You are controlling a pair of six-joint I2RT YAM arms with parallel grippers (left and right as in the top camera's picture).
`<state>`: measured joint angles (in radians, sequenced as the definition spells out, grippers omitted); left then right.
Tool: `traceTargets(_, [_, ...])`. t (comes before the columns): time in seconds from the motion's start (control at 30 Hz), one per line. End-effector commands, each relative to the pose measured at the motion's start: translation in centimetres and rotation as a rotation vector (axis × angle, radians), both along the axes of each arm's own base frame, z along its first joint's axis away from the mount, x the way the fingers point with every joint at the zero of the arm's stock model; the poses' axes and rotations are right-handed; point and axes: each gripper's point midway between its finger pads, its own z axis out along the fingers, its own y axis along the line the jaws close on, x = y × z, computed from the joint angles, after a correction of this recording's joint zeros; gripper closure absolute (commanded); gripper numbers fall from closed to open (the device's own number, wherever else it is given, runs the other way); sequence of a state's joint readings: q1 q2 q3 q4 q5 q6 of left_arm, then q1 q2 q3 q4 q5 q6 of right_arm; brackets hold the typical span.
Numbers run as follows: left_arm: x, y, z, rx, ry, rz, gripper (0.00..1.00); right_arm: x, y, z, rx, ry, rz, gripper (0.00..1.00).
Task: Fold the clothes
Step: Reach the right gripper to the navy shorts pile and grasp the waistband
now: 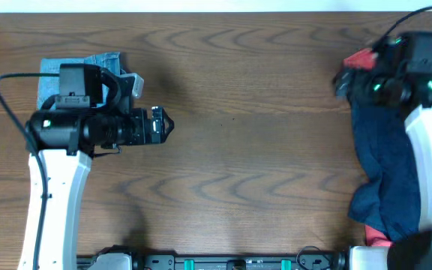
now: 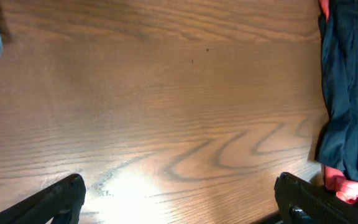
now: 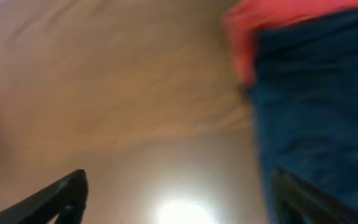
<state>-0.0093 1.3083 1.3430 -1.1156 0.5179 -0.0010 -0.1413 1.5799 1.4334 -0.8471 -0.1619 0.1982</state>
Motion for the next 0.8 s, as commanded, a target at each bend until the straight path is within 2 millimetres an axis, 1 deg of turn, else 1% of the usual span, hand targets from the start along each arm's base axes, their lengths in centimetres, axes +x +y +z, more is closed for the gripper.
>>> traceTargets(0.0, [0.1,-0.3,1.0,-0.025,-0.018,-0.003,0.02,1.5,-5.3,-3.5,-0.04,0.061,-0.232,0.16])
traceTargets(0.1, [0.1,-0.3,1.0,-0.025,-0.017,-0.003,0.02,3.0,-7.3,-7.1,-0.047,0.097,-0.274,0.19])
traceTargets(0.2, [0.1,-0.3,1.0,-0.025,-0.018,-0.003,0.02,3.9,-7.8,-10.0,-0.059,0.133,-0.253,0.2])
traceTargets(0.27, [0.1,-0.3,1.0,-0.024,-0.018,-0.003,0.02,3.9,-8.0,-11.9,-0.074,0.172,-0.241,0.22])
traceTargets(0.3, [0.1,-0.3,1.0,-0.024,-0.018,-0.003,0.02,3.7,-8.4,-12.9,-0.093,0.199,-0.252,0.23])
traceTargets(0.37, [0.1,-0.3,1.0,-0.024,-0.018,-0.003,0.02,3.4,-8.7,-14.0,-0.112,0.228,-0.26,0.25])
traceTargets(0.43, [0.1,-0.3,1.0,-0.024,-0.018,-0.003,0.02,3.3,-8.7,-14.9,-0.12,0.249,-0.241,0.3])
traceTargets(0.5, [0.2,-0.3,1.0,-0.024,-0.021,-0.003,0.02,3.1,-8.7,-15.3,-0.13,0.267,-0.226,0.41])
traceTargets(0.67, [0.2,-0.3,1.0,-0.024,-0.021,-0.003,0.02,2.2,-9.8,-15.5,-0.187,0.299,-0.257,0.64])
traceTargets(0.7, [0.2,-0.3,1.0,-0.024,-0.021,-0.003,0.02,2.1,-9.9,-15.5,-0.19,0.302,-0.259,0.77])
traceTargets(0.73, [0.2,-0.3,1.0,-0.024,-0.021,-0.003,0.02,2.1,-10.0,-15.5,-0.188,0.303,-0.261,0.86])
traceTargets(0.77, [0.2,-0.3,1.0,-0.024,-0.021,-0.003,0.02,2.1,-10.0,-15.4,-0.182,0.3,-0.269,0.91])
